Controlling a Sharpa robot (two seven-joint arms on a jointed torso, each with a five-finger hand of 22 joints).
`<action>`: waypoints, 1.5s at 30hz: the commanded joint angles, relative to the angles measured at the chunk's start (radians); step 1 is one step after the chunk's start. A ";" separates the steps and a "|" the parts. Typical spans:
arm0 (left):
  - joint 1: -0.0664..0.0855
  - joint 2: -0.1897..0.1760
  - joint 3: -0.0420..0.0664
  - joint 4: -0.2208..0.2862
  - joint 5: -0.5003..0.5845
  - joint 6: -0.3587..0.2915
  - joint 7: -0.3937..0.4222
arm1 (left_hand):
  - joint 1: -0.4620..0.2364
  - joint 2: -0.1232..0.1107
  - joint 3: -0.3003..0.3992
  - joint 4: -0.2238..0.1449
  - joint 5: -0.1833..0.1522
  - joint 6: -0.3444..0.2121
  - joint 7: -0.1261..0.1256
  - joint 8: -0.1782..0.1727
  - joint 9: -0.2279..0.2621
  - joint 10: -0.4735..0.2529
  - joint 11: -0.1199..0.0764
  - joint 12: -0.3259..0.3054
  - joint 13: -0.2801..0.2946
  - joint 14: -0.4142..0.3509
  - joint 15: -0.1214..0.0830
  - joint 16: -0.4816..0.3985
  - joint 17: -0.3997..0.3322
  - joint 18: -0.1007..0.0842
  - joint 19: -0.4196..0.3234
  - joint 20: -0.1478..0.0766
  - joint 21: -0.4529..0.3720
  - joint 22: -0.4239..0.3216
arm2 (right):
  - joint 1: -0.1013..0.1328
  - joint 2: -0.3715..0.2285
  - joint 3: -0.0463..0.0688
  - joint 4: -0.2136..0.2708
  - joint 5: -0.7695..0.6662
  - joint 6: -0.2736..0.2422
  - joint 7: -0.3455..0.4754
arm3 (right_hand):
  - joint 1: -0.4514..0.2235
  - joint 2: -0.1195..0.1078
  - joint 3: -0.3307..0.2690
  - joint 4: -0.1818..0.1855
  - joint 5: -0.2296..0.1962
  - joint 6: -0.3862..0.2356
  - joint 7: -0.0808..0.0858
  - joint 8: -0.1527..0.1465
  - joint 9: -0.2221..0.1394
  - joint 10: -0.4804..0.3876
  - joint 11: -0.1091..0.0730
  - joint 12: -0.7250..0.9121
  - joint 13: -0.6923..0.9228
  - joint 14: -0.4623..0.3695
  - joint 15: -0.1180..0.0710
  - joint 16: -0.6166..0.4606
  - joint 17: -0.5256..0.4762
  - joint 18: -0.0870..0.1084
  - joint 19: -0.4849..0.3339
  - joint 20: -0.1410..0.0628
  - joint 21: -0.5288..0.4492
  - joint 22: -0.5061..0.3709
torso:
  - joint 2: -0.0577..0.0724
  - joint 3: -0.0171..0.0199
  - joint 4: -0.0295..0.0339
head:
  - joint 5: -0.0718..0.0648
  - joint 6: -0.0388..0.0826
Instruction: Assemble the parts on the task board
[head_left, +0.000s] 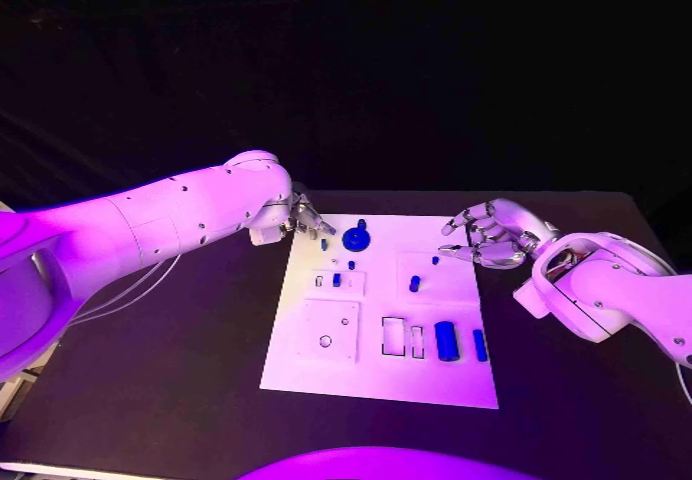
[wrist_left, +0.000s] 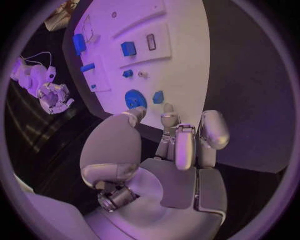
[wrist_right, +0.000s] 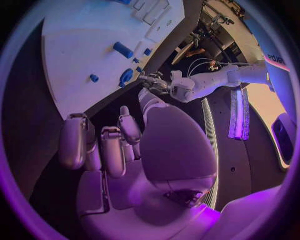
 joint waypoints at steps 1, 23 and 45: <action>-0.002 0.005 -0.002 -0.008 0.012 0.023 0.020 | -0.012 0.000 -0.006 0.002 -0.002 0.004 0.001 -0.004 -0.001 -0.005 0.001 0.000 0.000 0.070 0.008 -0.001 0.159 0.000 0.000 0.006 -0.003 0.000 | -0.001 0.001 0.000 0.001 -0.009 0.006 0.007 | -0.005 0.000 0.005 0.002 0.005 -0.005 0.000 0.001 -0.001 -0.006 0.002 -0.002 -0.002 0.069 0.005 -0.006 0.144 0.007 -0.009 0.001 -0.003 0.104 | -0.001 0.0004 0.0015 | -0.001 -0.002; -0.014 0.019 -0.008 -0.029 0.020 0.030 0.026 | 0.042 0.029 0.006 -0.003 0.003 0.008 0.000 -0.006 -0.009 -0.009 0.000 0.003 -0.002 0.070 0.007 0.001 0.161 -0.001 -0.001 0.006 -0.002 0.003 | -0.001 0.004 0.000 0.001 -0.009 0.007 0.007 | -0.005 0.000 0.007 0.001 0.004 -0.004 0.000 0.002 -0.001 -0.006 0.002 -0.003 -0.003 0.069 0.005 -0.006 0.144 0.006 -0.008 0.001 -0.003 0.103 | -0.002 0.0007 0.0020 | -0.002 -0.004; -0.016 0.025 -0.011 -0.032 0.053 0.034 0.044 | 0.152 0.065 0.053 -0.013 -0.002 0.016 -0.006 -0.007 -0.022 -0.009 -0.005 0.007 -0.003 0.070 0.003 0.003 0.162 -0.001 -0.001 0.003 0.001 0.008 | -0.001 0.005 0.000 0.000 -0.009 0.007 0.008 | -0.006 0.000 0.007 0.001 0.004 -0.004 0.000 0.002 -0.001 -0.004 0.001 -0.002 -0.002 0.069 0.005 -0.006 0.145 0.006 -0.007 0.001 -0.002 0.104 | -0.001 0.0013 0.0005 | -0.004 -0.006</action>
